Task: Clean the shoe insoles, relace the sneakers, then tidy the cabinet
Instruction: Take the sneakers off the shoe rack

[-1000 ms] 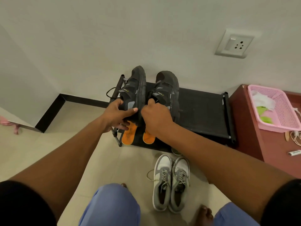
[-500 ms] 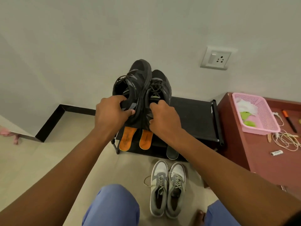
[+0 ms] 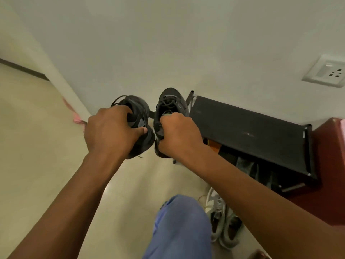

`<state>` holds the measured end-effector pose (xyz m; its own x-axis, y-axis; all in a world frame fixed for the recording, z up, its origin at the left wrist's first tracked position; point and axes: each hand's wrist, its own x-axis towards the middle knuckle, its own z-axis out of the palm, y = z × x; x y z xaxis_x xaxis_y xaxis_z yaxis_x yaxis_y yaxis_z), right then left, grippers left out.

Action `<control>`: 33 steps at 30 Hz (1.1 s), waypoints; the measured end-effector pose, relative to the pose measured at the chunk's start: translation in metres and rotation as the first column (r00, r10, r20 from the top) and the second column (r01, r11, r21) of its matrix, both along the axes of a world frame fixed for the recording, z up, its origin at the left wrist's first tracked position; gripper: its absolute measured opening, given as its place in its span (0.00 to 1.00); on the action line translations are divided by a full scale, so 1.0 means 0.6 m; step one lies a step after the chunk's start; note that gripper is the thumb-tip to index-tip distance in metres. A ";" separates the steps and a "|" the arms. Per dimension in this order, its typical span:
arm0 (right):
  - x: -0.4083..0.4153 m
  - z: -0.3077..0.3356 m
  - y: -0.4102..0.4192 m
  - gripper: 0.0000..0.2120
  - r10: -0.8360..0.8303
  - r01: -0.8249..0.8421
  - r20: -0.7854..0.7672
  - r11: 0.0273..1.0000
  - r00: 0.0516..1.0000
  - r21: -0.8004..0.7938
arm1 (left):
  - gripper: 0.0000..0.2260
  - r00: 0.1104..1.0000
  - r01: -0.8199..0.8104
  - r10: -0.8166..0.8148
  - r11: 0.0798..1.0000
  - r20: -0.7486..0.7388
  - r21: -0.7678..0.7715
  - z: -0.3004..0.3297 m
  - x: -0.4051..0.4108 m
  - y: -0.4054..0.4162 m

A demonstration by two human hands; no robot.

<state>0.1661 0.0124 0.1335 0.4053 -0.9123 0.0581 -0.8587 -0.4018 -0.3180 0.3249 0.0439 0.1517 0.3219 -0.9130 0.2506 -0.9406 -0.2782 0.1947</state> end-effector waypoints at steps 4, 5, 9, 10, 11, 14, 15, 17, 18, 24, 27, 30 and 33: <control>0.065 -0.054 -0.030 0.09 0.121 -0.119 -0.015 0.987 0.993 0.110 | 0.22 0.996 -0.091 0.089 0.975 0.016 0.203 -0.070 0.059 0.009; 0.080 -0.075 -0.040 0.09 0.160 -0.156 -0.013 0.978 0.987 0.140 | 0.20 0.994 -0.104 0.104 0.961 0.011 0.257 -0.095 0.071 0.009; 0.134 -0.184 -0.080 0.07 0.330 -0.290 -0.075 0.901 0.941 0.323 | 0.13 0.985 -0.121 0.161 0.899 -0.062 0.420 -0.214 0.115 0.007; 0.147 -0.217 -0.088 0.07 0.377 -0.323 -0.088 0.875 0.922 0.362 | 0.12 0.980 -0.118 0.176 0.884 -0.090 0.452 -0.248 0.124 0.007; 0.159 -0.252 -0.097 0.09 0.419 -0.349 -0.102 0.848 0.902 0.398 | 0.11 0.974 -0.116 0.195 0.870 -0.118 0.480 -0.281 0.131 0.008; 0.190 -0.355 -0.112 0.11 0.521 -0.393 -0.141 0.771 0.842 0.501 | 0.11 0.949 -0.120 0.263 0.813 -0.176 0.570 -0.382 0.147 0.015; 0.198 -0.389 -0.115 0.12 0.548 -0.407 -0.142 0.748 0.824 0.525 | 0.09 0.939 -0.126 0.289 0.795 -0.189 0.593 -0.416 0.151 0.019; 0.209 -0.452 -0.119 0.12 0.595 -0.435 -0.129 0.702 0.793 0.563 | 0.09 0.925 -0.139 0.321 0.785 -0.204 0.604 -0.484 0.155 0.030; 0.212 -0.481 -0.120 0.12 0.613 -0.446 -0.121 0.683 0.781 0.579 | 0.11 0.921 -0.146 0.328 0.791 -0.211 0.595 -0.516 0.156 0.036; 0.218 -0.644 -0.110 0.18 0.624 -0.494 -0.027 0.644 0.781 0.584 | 0.14 0.900 -0.208 0.369 0.831 -0.231 0.516 -0.665 0.134 0.092; 0.222 -0.711 -0.093 0.22 0.602 -0.499 0.022 0.641 0.799 0.583 | 0.19 0.881 -0.226 0.407 0.809 -0.240 0.543 -0.719 0.135 0.113; 0.219 -0.762 -0.065 0.28 0.611 -0.494 0.046 0.592 0.791 0.637 | 0.23 0.857 -0.194 0.429 0.780 -0.284 0.594 -0.756 0.129 0.126; 0.210 -0.796 -0.038 0.34 0.609 -0.460 0.037 0.556 0.792 0.692 | 0.23 0.845 -0.156 0.428 0.771 -0.321 0.618 -0.772 0.120 0.130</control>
<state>0.2920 -0.0105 -0.3440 0.7643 -0.2933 -0.5742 -0.6227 -0.5669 -0.5393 0.3967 0.1221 -0.3114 0.5426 -0.6844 -0.4871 -0.6518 -0.7088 0.2698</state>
